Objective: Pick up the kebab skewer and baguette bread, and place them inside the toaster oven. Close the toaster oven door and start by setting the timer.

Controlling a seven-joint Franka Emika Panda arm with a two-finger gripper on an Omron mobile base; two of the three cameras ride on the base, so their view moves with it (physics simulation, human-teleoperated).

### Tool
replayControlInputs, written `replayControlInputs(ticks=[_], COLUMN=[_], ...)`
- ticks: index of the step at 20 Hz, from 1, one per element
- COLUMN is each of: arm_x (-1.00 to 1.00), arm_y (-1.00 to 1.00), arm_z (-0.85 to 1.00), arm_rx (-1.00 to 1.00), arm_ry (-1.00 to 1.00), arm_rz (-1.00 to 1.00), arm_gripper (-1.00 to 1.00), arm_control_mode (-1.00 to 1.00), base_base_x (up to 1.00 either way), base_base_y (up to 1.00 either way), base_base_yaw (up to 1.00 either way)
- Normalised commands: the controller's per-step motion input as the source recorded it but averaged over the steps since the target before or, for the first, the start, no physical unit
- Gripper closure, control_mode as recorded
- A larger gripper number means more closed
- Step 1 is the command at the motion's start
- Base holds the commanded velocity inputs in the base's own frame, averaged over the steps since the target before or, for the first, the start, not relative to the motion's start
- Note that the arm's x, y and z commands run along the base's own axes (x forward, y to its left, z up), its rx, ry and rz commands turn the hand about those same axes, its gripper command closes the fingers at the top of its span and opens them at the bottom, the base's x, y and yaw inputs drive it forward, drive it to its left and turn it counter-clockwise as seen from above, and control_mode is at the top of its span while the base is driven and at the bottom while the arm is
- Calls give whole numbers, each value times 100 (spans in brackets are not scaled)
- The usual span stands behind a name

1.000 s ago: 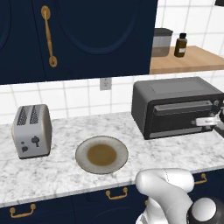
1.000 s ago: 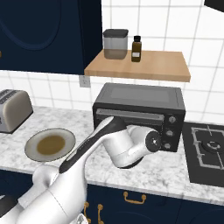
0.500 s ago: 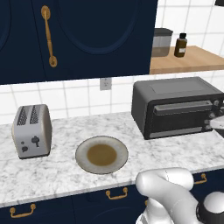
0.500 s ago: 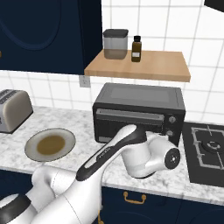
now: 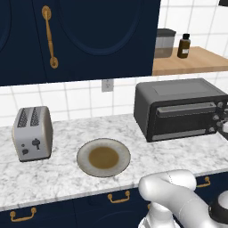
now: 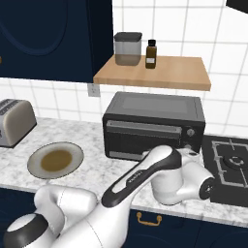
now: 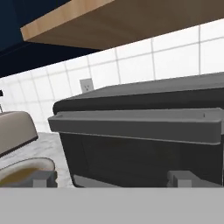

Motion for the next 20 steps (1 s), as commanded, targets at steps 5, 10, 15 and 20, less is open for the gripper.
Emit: replayControlInputs(ticks=[5, 10, 15, 20], arm_x=[7, 7, 34, 42], arm_y=[-22, -34, -26, -8], arm_z=[0, 3, 8, 4], arm_rx=[0, 0, 0, 0], arm_ry=[-16, -14, -12, -9], arm_rz=[0, 0, 0, -5], arm_gripper=[-100, -100, -100, -100], arm_control_mode=[-100, -100, -100, -100], base_base_x=[0, 0, 0, 0], base_base_y=[0, 0, 0, 0], base_base_yaw=[0, 0, 0, 0])
